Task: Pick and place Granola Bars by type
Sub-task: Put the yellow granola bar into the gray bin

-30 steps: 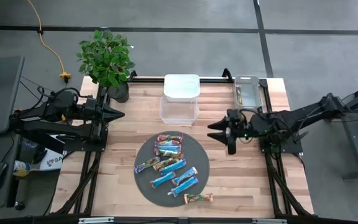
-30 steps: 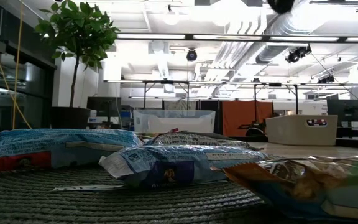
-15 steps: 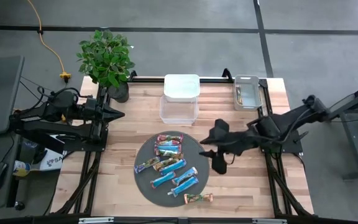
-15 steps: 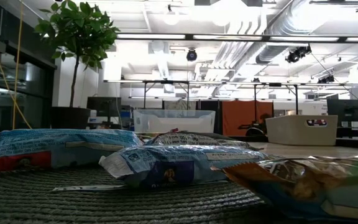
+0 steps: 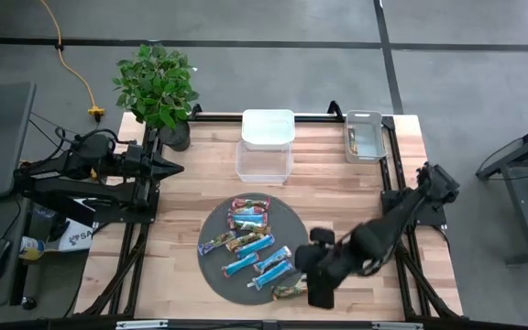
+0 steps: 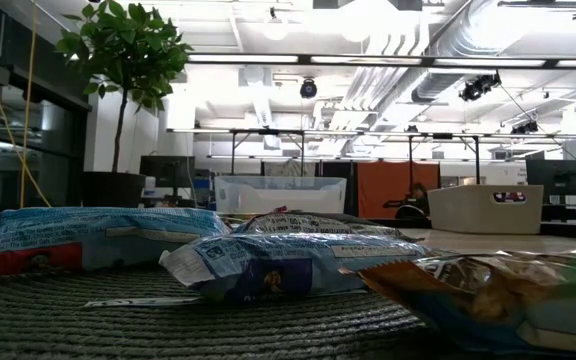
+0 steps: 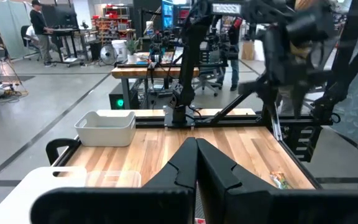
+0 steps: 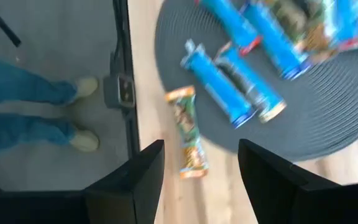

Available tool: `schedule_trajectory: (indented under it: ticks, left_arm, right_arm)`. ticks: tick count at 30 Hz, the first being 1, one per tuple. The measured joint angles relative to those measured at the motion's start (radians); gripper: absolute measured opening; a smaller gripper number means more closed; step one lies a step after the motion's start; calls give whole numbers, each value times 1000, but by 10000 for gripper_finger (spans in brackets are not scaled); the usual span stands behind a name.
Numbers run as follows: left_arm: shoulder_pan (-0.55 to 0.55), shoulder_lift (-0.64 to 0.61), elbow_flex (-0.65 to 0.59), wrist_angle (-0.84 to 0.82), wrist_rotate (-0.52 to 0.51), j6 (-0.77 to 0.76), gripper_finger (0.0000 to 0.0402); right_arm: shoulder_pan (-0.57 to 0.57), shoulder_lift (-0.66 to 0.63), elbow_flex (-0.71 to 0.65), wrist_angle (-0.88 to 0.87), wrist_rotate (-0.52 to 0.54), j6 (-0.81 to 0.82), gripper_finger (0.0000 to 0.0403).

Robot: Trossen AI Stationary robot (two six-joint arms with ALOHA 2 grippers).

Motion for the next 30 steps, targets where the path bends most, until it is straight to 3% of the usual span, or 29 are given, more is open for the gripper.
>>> schedule_trajectory:
  ticks: [8,20,30]
  left_arm:
    - [0,0,0,0,0,0,1]
    - [0,0,0,0,0,0,1]
    - [0,0,0,0,0,0,1]
  right_arm:
    - [55,143,-1,6,-56,107,188]
    - [54,257,-2,72,10,-37,188]
    - [54,326,-2,76,33,-42,188]
